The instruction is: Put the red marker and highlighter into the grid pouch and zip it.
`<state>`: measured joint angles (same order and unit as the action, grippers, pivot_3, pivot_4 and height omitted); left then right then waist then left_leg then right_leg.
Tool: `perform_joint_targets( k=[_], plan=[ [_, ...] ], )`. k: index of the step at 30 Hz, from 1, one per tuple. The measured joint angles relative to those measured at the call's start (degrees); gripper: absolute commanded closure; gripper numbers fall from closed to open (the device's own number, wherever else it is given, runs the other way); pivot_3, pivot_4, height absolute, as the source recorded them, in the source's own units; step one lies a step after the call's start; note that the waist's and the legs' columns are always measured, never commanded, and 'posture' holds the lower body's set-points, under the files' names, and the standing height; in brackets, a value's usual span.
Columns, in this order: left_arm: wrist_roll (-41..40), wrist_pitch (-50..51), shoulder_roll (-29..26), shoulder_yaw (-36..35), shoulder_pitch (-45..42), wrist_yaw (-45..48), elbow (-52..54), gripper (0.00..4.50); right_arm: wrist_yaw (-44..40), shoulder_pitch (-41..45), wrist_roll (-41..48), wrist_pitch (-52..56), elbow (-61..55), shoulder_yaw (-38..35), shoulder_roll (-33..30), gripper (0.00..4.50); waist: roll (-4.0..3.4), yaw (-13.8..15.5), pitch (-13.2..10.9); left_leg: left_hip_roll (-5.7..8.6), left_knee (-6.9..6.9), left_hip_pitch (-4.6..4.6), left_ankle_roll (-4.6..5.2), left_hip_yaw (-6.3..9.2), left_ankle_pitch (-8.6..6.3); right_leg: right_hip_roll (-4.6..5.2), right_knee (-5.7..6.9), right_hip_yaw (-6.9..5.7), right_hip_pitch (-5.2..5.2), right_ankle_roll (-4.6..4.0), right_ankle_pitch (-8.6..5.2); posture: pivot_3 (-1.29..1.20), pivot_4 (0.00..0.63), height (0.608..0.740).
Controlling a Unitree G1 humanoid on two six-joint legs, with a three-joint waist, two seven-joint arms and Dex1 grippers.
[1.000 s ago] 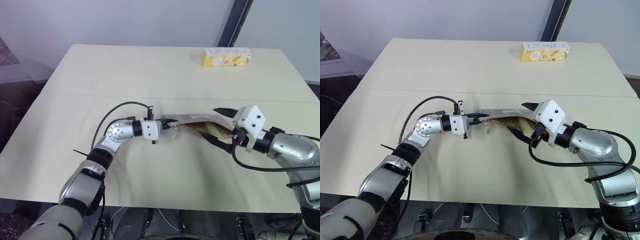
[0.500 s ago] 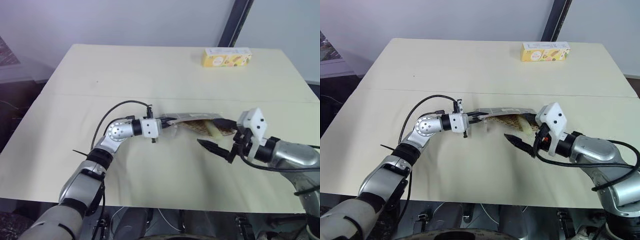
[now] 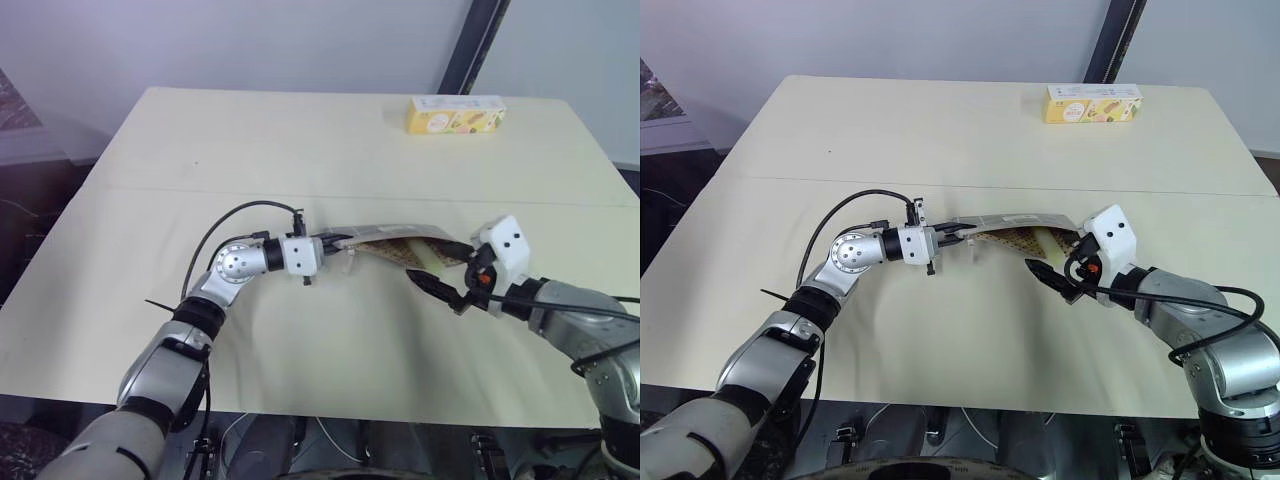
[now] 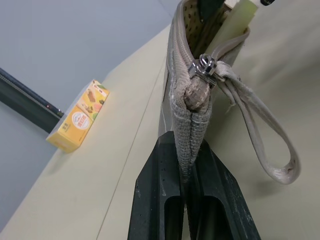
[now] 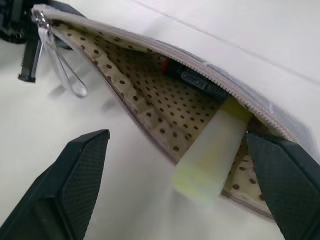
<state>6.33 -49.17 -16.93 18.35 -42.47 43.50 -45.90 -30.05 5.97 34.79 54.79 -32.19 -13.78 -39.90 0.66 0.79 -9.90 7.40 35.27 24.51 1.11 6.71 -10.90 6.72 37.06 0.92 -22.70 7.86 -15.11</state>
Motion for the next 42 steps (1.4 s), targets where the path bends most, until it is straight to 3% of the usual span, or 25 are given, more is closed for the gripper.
perform_joint_targets(
  k=[14, 16, 20, 21, 22, 28, 36, 42],
  plan=[
    [1.3, 0.0, 0.1, 0.1, 1.3, -0.8, 1.2, 4.5, 9.7, 4.2, 0.4, 7.3, 3.9, -0.1, 7.5, 0.03, -0.02, -0.1, 0.0, 0.0, -0.04, 0.02, 0.0, -0.01, 0.0, -0.01, 0.04, 0.02, -0.1, 0.0, 0.0, 0.0, 0.15, 0.74],
    [1.7, 0.0, 0.1, 0.1, 1.4, -0.8, 1.4, 4.5, 10.3, 4.2, 0.4, 7.6, 4.0, -0.2, 7.6, 0.84, -0.02, -0.1, 0.0, 0.0, -0.02, 0.02, 0.0, -0.01, 0.0, -0.02, 0.05, 0.01, -0.12, 0.0, 0.0, 0.0, 0.15, 0.74],
    [1.8, -0.1, 0.1, 0.1, 1.4, -0.8, 1.8, 4.5, 10.7, 4.3, 0.3, 7.9, 4.2, -0.5, 7.6, 3.02, -0.02, -0.1, 0.0, 0.0, -0.02, 0.01, 0.0, -0.01, 0.0, -0.02, 0.05, 0.02, -0.18, 0.0, 0.0, 0.0, 0.15, 0.74],
    [1.8, -0.1, 0.1, 0.1, 1.4, -0.8, 1.8, 4.5, 10.6, 4.3, 0.3, 7.9, 4.2, -0.5, 7.6, 3.46, -0.02, -0.1, 0.0, 0.0, -0.02, 0.01, 0.0, -0.01, 0.0, -0.02, 0.05, 0.01, -0.19, 0.0, 0.0, 0.0, 0.15, 0.74],
    [1.9, -0.1, 0.1, 0.1, 1.4, -0.8, 1.8, 4.5, 10.6, 4.3, 0.3, 7.9, 4.2, -0.5, 7.6, 3.61, -0.02, -0.1, 0.0, 0.0, -0.03, 0.02, 0.0, -0.01, 0.0, -0.02, 0.05, 0.01, -0.19, 0.0, 0.0, 0.0, 0.15, 0.74],
    [1.9, -0.1, 0.1, 0.2, 1.4, -0.8, 1.8, 4.5, 9.0, 3.8, -0.2, 7.3, 4.1, 0.5, 5.6, 3.59, -0.02, -0.1, 0.0, 0.0, -0.03, 0.02, 0.0, -0.01, 0.0, -0.02, 0.04, 0.01, -0.18, 0.0, 0.0, 0.0, 0.15, 0.74],
    [1.7, -1.1, 0.1, 0.2, 1.4, -0.6, 1.8, 4.5, 0.3, 2.8, 1.4, 0.9, 1.1, 3.1, 4.8, 3.59, -0.02, -0.1, 0.0, 0.0, -0.03, 0.02, 0.0, -0.01, 0.0, -0.03, 0.03, 0.01, -0.1, 0.0, 0.0, 0.0, 0.15, 0.74],
    [-1.5, -2.7, 0.2, 0.5, 2.0, 3.1, 2.5, 4.5, -4.5, 2.3, -3.4, -6.3, 1.6, 7.8, -0.7, 3.59, -0.02, -0.1, 0.0, -0.01, -0.02, 0.01, 0.0, -0.01, 0.0, -0.01, 0.03, -0.01, -0.17, 0.0, 0.0, 0.0, 0.15, 0.74]
  ],
)
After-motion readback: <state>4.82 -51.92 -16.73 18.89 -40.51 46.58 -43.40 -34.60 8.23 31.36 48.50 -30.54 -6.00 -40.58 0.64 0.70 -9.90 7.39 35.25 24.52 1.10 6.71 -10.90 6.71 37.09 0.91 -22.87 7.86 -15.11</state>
